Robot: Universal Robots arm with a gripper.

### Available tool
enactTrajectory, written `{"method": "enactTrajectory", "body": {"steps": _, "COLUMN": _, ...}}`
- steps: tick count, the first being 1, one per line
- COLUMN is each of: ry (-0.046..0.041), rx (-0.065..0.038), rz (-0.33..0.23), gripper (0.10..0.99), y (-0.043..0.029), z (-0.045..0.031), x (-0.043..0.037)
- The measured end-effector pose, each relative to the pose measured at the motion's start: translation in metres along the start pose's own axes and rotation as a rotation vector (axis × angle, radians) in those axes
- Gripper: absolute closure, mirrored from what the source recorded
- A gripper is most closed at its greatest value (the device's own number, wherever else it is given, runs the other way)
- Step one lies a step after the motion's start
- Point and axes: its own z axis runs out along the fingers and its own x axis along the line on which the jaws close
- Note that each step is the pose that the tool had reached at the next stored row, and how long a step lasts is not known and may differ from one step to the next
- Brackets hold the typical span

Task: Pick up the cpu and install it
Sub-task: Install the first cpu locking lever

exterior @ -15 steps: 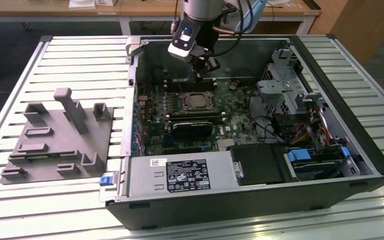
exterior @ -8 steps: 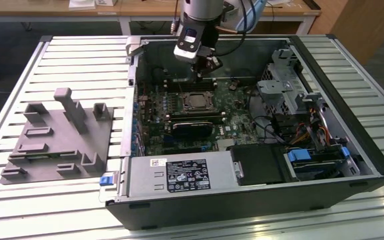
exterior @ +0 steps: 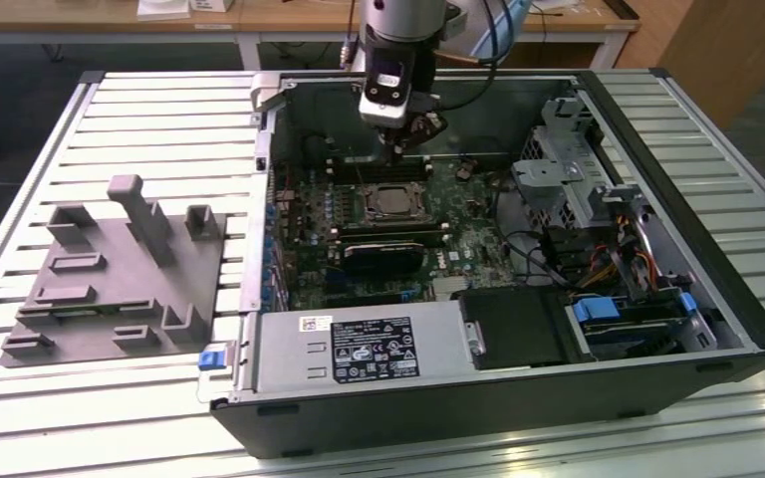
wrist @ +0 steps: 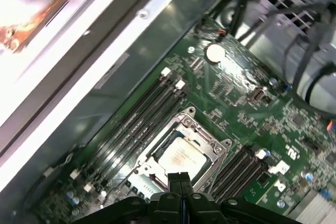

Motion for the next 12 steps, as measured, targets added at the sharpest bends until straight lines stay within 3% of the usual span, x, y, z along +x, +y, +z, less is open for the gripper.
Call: {"method": "enactTrajectory", "body": {"steps": 12, "ry": 0.0056, "rx": 0.001, "rz": -0.217, "gripper": 0.98, "y": 0.0, "z": 0.0003, "x": 0.0}}
